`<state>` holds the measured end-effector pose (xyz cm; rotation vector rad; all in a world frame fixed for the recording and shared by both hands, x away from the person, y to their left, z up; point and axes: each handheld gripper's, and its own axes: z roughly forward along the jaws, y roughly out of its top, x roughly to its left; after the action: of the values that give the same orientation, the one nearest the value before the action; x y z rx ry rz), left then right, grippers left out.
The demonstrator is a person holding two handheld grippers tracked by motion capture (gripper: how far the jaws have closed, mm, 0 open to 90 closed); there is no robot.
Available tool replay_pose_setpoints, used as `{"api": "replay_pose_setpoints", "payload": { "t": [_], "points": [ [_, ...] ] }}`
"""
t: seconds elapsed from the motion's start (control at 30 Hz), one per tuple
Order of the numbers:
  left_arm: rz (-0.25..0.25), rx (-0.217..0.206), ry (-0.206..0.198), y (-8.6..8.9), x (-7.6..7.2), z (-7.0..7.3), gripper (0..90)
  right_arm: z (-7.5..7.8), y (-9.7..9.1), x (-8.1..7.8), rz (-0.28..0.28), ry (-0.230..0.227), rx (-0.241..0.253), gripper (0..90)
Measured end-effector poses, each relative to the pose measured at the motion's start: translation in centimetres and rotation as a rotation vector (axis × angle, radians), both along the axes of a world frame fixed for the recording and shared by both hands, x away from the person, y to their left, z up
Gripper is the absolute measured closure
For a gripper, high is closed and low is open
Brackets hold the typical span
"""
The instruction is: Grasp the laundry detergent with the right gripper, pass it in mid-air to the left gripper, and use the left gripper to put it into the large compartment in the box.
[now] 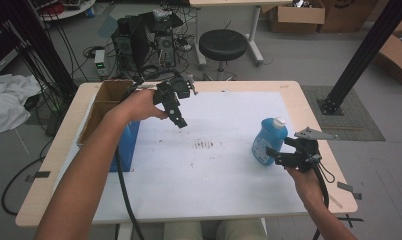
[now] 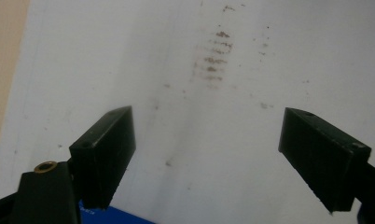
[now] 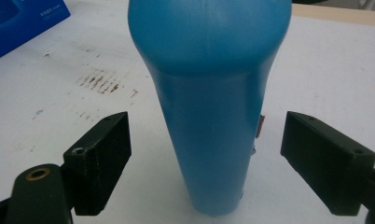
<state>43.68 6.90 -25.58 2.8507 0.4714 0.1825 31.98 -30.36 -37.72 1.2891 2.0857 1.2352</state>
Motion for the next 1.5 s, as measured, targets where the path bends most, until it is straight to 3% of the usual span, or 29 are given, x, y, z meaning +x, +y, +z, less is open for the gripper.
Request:
{"api": "replay_pose_setpoints", "payload": {
  "t": [0.53, 1.13, 1.5],
  "points": [
    [0.001, 0.002, 0.004, 0.1, 0.1, 0.0, 19.2, -1.6, 0.8, 1.0, -0.034, -0.051, 0.032, 16.0],
    [0.001, 0.004, 0.003, 0.0, 0.1, -0.1, 19.2, -2.2, 1.0, 1.4, -0.043, -0.098, 0.076, 19.1],
    [0.004, 0.002, 0.004, 0.2, 0.0, -0.1, 19.2, -2.4, 1.2, 1.4, -0.043, -0.111, 0.076, 23.3]
  ]
}}
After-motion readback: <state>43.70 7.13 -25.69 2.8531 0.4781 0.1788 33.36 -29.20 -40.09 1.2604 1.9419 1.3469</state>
